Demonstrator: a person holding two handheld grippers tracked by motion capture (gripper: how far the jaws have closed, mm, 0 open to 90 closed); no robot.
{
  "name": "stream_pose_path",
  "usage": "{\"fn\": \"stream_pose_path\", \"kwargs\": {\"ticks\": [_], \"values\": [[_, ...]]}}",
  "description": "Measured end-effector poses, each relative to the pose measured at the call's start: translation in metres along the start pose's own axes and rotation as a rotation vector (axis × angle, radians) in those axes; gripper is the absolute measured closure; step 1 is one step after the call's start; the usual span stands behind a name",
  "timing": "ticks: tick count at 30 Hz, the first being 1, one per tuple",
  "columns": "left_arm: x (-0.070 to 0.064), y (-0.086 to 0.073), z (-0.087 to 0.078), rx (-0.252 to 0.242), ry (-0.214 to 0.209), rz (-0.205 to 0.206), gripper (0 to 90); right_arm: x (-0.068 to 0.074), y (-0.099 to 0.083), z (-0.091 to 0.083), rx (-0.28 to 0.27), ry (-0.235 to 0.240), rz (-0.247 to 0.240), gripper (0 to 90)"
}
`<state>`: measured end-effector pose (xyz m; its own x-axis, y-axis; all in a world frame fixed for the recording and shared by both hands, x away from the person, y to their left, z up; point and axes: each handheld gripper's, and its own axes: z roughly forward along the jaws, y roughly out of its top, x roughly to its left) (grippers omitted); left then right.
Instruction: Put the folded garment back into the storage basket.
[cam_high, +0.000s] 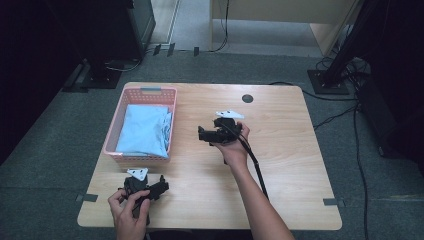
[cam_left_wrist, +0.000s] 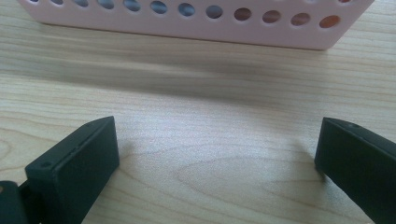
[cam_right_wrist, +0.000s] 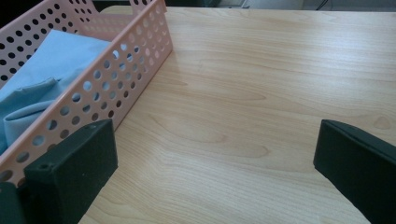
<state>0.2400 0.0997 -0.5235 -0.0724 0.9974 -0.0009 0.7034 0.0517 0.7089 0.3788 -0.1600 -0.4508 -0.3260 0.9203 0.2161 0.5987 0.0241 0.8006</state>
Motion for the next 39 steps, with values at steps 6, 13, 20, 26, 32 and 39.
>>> {"fn": "stream_pose_path", "kwargs": {"ticks": [6, 13, 20, 26, 32, 39], "values": [[0.000, 0.000, 0.000, 0.000, 0.000, 0.000, 0.0, -0.006, -0.005, -0.002, 0.006, -0.009, 0.005, 0.0], [0.000, 0.000, 0.000, 0.000, 0.000, 0.000, 0.0, -0.014, -0.010, -0.004, 0.010, -0.023, 0.009, 0.0], [0.000, 0.000, 0.000, 0.000, 0.000, 0.000, 0.0, -0.021, -0.016, -0.006, 0.023, -0.036, 0.011, 0.0], [0.000, 0.000, 0.000, 0.000, 0.000, 0.000, 0.0, -0.027, -0.021, -0.007, 0.030, -0.045, 0.019, 0.0], [0.000, 0.000, 0.000, 0.000, -0.001, 0.000, 0.0, -0.032, -0.026, -0.009, 0.034, -0.053, 0.025, 0.0], [0.000, 0.000, 0.000, -0.001, 0.000, 0.000, 0.0, -0.038, -0.031, -0.011, 0.042, -0.063, 0.037, 0.0]]}}
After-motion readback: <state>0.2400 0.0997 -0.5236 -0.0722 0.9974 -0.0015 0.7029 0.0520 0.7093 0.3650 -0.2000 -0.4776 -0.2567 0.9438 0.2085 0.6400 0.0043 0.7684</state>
